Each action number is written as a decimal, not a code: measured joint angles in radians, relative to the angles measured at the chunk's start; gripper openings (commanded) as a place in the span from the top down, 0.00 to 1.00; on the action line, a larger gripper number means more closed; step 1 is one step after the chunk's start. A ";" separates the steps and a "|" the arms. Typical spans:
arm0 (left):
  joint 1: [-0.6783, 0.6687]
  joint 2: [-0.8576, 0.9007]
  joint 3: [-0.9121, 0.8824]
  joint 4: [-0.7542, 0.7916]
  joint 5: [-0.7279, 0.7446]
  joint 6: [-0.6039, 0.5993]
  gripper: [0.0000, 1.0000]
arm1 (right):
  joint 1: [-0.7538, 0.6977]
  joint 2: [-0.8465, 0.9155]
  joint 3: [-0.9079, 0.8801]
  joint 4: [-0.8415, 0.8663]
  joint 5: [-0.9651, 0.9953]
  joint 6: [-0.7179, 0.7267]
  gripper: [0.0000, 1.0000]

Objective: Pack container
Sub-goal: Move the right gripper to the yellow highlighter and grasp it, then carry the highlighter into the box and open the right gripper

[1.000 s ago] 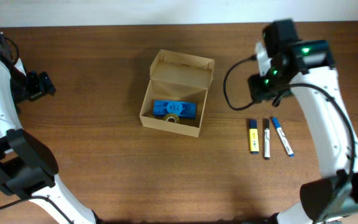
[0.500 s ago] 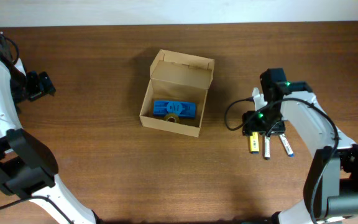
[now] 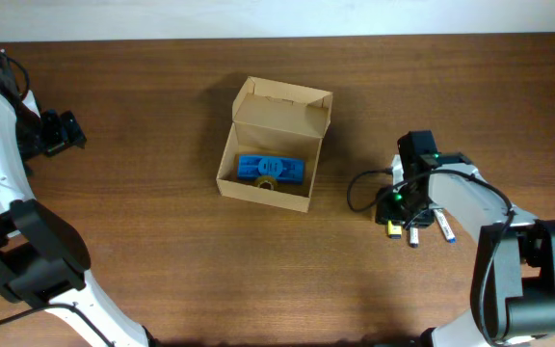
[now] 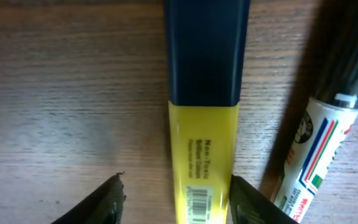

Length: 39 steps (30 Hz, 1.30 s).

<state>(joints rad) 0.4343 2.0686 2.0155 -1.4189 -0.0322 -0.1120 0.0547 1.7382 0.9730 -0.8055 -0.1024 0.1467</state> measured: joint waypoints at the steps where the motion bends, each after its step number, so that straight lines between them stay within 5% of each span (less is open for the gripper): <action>1: 0.000 0.000 0.000 0.000 0.000 0.000 0.00 | 0.000 0.000 -0.006 0.009 0.005 0.006 0.51; 8: 0.000 0.000 0.000 0.000 0.000 0.000 0.00 | 0.000 0.003 -0.016 0.037 0.059 0.016 0.53; 13: 0.000 0.000 0.000 0.000 0.000 0.000 0.00 | 0.000 0.011 -0.013 0.040 0.094 0.021 0.96; 25: 0.000 0.000 0.000 0.000 0.000 0.000 0.00 | -0.001 0.013 0.089 -0.107 -0.010 -0.031 0.96; 35: 0.000 0.000 0.000 0.000 0.000 0.000 0.00 | 0.037 -0.123 0.798 -0.314 -0.094 -0.187 0.96; 39: 0.000 0.000 0.000 0.000 0.000 0.000 0.00 | 0.140 -0.163 0.945 -0.338 -0.105 -0.337 0.96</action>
<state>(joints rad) 0.4343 2.0686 2.0155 -1.4189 -0.0322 -0.1120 0.1951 1.5749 1.9175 -1.1431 -0.2073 -0.1902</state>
